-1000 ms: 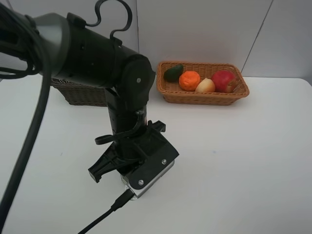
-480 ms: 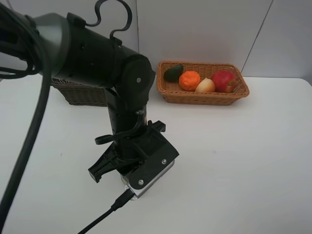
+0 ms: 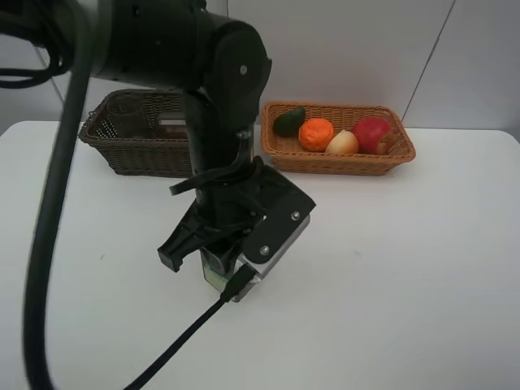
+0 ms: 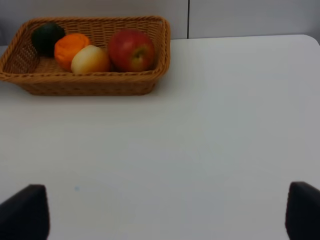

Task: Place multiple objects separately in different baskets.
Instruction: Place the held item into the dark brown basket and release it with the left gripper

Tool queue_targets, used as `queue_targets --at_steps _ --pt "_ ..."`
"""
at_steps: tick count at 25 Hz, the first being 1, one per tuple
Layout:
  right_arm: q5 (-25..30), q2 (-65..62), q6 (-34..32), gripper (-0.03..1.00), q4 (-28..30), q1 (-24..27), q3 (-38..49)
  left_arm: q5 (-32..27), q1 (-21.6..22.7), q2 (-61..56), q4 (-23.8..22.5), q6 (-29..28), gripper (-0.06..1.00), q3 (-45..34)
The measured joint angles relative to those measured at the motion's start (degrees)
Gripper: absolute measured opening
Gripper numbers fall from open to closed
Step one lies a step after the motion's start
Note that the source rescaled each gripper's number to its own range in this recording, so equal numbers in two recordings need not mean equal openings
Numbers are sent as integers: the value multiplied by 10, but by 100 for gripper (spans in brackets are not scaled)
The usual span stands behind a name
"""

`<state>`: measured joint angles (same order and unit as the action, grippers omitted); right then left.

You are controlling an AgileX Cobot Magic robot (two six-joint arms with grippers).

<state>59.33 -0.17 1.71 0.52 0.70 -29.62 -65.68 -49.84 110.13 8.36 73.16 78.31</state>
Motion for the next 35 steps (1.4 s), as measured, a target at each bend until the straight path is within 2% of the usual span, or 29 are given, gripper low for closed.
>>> queue_targets --at_steps 3,9,18,22,31,35 --pt "0 0 0 100 0 0 0 -26 16 0 -2 -50 51 51" --pt "0 0 0 100 0 0 0 -33 59 0 -13 -133 51 129" --pt "0 0 0 100 0 0 0 -33 136 0 -17 -170 51 202" --pt "0 0 0 100 0 0 0 18 164 0 -34 -173 51 205" --pt "0 0 0 100 0 0 0 187 201 14 -93 -199 51 205" --pt "0 0 0 100 0 0 0 229 213 41 -103 -202 51 205"
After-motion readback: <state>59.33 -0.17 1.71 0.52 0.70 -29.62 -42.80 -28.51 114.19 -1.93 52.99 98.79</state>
